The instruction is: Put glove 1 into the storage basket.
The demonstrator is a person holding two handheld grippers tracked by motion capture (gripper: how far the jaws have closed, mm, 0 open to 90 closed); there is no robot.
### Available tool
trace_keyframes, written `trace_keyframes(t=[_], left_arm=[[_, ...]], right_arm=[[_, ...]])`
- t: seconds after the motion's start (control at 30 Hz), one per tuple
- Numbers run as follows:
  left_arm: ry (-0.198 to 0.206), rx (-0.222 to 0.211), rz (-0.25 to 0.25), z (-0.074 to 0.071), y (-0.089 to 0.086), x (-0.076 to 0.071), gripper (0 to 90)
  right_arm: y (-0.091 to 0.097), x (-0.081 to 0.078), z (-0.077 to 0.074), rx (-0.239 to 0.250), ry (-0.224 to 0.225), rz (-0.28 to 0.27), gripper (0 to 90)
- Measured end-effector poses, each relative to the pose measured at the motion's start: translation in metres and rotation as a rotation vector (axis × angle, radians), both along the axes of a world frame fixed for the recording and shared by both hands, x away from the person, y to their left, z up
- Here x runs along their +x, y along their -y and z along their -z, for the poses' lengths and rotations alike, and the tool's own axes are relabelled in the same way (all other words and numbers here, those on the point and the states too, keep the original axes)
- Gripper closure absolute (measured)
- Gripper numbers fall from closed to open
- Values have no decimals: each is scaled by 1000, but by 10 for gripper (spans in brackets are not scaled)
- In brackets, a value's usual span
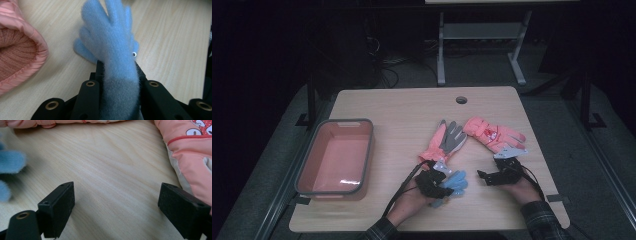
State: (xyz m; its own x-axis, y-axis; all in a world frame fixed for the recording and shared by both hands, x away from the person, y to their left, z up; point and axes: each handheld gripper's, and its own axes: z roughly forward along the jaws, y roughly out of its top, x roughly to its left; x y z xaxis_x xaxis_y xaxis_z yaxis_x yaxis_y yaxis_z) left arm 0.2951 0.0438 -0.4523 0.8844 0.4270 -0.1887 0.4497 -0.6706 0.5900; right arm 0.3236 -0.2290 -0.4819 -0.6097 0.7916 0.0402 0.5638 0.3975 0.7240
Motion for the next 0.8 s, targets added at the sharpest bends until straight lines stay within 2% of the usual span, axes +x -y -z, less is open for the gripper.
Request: trace_keyframes(t=[0.17, 0.4, 0.7, 0.8], left_arm=[[-13, -1, 17, -8, 0, 1, 744], [-9, -23, 62, -32, -7, 4, 745], [-8, -58, 60, -48, -18, 10, 746], [-5, -53, 61, -52, -22, 12, 745]], right_arm=[[0, 0, 0, 1, -2, 1, 134], [0, -1, 0, 2, -5, 1, 133], [0, 0, 0, -3, -4, -4, 128], [0, 0, 0, -3, -4, -4, 128]])
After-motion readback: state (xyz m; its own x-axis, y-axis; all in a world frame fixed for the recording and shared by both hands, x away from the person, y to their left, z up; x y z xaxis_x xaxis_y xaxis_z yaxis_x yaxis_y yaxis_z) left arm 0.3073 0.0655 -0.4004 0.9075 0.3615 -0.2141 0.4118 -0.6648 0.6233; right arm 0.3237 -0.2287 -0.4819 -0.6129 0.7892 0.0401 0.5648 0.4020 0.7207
